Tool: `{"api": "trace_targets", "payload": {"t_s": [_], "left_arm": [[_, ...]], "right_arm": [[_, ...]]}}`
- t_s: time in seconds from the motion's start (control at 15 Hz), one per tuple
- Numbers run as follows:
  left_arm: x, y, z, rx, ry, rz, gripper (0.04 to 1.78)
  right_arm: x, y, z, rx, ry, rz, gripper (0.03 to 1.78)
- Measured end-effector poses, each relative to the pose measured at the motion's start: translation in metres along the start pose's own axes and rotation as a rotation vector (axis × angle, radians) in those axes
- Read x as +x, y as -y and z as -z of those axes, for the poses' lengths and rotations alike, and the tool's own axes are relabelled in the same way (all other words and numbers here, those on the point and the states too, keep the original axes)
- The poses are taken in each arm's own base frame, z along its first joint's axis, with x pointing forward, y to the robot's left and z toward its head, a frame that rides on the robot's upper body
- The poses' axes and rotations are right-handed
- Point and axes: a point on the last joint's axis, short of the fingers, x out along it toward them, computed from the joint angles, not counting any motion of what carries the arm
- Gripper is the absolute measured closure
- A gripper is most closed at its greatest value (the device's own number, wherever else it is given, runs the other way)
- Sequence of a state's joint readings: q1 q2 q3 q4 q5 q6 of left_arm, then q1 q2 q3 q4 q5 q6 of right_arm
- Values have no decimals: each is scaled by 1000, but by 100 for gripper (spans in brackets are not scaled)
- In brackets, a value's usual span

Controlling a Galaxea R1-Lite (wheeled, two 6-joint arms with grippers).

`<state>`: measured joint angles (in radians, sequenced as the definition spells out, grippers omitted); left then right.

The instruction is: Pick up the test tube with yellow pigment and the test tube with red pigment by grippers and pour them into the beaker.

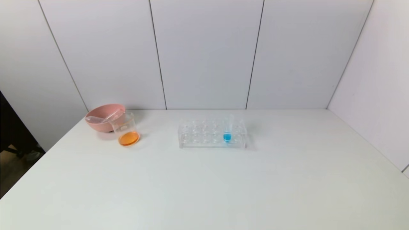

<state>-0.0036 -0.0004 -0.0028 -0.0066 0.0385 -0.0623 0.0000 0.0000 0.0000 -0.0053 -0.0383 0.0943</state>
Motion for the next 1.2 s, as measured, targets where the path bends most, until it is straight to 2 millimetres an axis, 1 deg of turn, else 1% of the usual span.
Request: {"api": "trace_targets", "payload": {"t_s": [1.2], "left_arm": [[0,0,0,-20,-1,1,6]], "right_arm": [[0,0,0,0,0,0,10]]}}
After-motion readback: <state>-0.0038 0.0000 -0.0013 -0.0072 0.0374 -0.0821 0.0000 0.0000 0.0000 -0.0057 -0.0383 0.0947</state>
